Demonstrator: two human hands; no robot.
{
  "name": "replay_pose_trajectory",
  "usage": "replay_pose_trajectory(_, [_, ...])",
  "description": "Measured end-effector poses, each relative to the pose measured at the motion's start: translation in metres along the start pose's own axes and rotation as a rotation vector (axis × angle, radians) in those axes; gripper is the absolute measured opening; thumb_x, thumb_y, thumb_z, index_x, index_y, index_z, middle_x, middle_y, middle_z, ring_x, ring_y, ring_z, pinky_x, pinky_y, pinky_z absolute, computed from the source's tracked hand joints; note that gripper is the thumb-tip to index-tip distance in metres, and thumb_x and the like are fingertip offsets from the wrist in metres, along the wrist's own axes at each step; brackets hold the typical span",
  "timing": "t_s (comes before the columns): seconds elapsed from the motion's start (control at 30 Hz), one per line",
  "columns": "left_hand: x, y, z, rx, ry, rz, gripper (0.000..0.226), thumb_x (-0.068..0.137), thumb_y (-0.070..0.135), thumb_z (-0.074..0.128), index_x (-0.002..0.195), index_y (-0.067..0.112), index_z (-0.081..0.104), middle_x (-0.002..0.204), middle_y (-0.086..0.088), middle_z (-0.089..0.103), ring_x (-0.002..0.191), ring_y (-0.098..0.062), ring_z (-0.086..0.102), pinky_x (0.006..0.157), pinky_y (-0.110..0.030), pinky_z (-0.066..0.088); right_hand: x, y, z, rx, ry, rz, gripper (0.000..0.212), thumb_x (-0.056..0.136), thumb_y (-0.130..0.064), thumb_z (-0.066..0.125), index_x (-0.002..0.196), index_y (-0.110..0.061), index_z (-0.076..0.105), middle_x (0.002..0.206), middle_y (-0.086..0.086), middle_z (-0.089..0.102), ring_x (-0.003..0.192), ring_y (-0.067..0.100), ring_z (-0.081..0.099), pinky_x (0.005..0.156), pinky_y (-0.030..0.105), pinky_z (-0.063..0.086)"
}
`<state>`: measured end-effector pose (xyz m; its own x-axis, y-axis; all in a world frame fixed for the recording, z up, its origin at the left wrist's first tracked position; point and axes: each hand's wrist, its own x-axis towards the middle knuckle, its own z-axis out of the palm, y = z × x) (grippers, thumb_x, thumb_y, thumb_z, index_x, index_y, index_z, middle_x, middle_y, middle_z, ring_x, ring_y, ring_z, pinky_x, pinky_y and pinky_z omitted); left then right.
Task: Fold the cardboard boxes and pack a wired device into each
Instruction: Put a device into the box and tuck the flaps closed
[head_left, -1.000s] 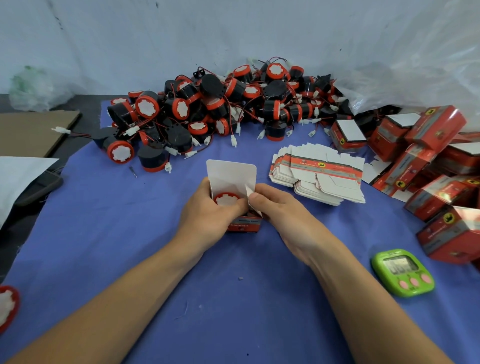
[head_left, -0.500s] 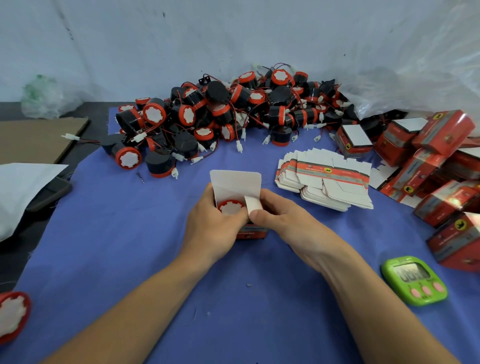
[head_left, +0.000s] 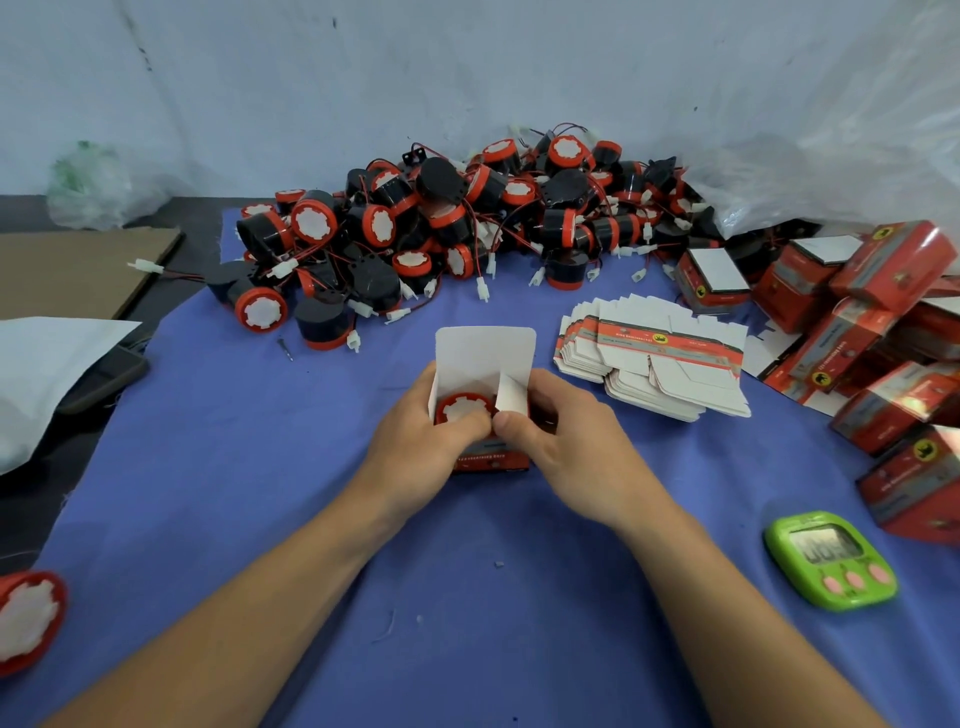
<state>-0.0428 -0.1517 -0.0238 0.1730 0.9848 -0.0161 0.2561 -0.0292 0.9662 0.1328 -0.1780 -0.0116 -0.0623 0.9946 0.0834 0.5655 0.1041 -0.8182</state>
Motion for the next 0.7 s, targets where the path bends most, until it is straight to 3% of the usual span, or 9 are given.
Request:
replay_pose_trajectory(0.17, [0.0014, -0.0006, -0.0013, 0.009, -0.020, 0.016, 0.054, 0.074, 0.030, 0.074, 0.126, 0.036, 0.064, 0.117, 0.014, 0.074, 0.112, -0.008, 0.069, 0.102, -0.046, 0.055, -0.0002, 0.0013, 0.0028, 0.009, 0.058, 0.020, 0.020, 0.098, -0.047, 0.063, 0.113, -0.034, 0.065, 0.102, -0.014, 0.072, 0.095, 0.006, 0.065, 0.077, 0.025, 0.050])
replay_pose_trajectory(0.33, [0.0020, -0.0011, -0.0038, 0.011, -0.077, 0.012, 0.068, 0.063, 0.023, 0.081, 0.128, 0.031, 0.061, 0.118, 0.006, 0.075, 0.113, -0.016, 0.070, 0.101, -0.050, 0.056, 0.0009, 0.0041, 0.0027, 0.301, -0.045, 0.108, 0.030, 0.093, -0.022, 0.072, 0.120, -0.028, 0.065, 0.115, -0.010, 0.074, 0.111, 0.012, 0.069, 0.101, 0.044, 0.054])
replay_pose_trajectory(0.4, [0.0017, -0.0021, -0.0022, -0.003, -0.072, 0.000, 0.072, 0.058, 0.026, 0.082, 0.126, 0.034, 0.063, 0.118, 0.007, 0.075, 0.113, -0.017, 0.071, 0.100, -0.051, 0.056, 0.0024, 0.0038, 0.0021, 0.393, -0.081, 0.125, 0.041, 0.087, -0.014, 0.072, 0.125, -0.027, 0.064, 0.117, -0.009, 0.074, 0.113, 0.011, 0.068, 0.105, 0.045, 0.053])
replay_pose_trajectory(0.53, [0.0014, -0.0029, 0.0013, -0.014, -0.022, -0.025, 0.061, 0.057, 0.033, 0.074, 0.117, 0.045, 0.066, 0.114, 0.012, 0.076, 0.109, -0.014, 0.071, 0.097, -0.050, 0.057, 0.0053, 0.0017, 0.0010, 0.421, -0.108, 0.140, 0.057, 0.071, -0.018, 0.068, 0.127, -0.028, 0.064, 0.118, -0.009, 0.075, 0.113, 0.012, 0.068, 0.106, 0.044, 0.053])
replay_pose_trajectory(0.63, [0.0023, -0.0020, 0.0037, -0.018, 0.030, -0.046, 0.042, 0.069, 0.036, 0.065, 0.108, 0.051, 0.067, 0.108, 0.017, 0.076, 0.103, -0.007, 0.071, 0.096, -0.046, 0.057, 0.0053, 0.0028, -0.0013, 0.357, -0.140, 0.129, 0.056, 0.074, -0.022, 0.066, 0.129, -0.034, 0.063, 0.122, -0.010, 0.072, 0.119, 0.015, 0.065, 0.109, 0.046, 0.049])
replay_pose_trajectory(0.7, [0.0022, -0.0011, 0.0060, 0.014, 0.062, -0.043, 0.042, 0.070, 0.037, 0.062, 0.111, 0.049, 0.065, 0.107, 0.020, 0.075, 0.103, -0.005, 0.070, 0.095, -0.043, 0.057, 0.0038, 0.0035, -0.0025, 0.289, -0.188, 0.115, 0.053, 0.082, -0.030, 0.063, 0.134, -0.038, 0.057, 0.127, -0.011, 0.068, 0.123, 0.013, 0.061, 0.110, 0.045, 0.047])
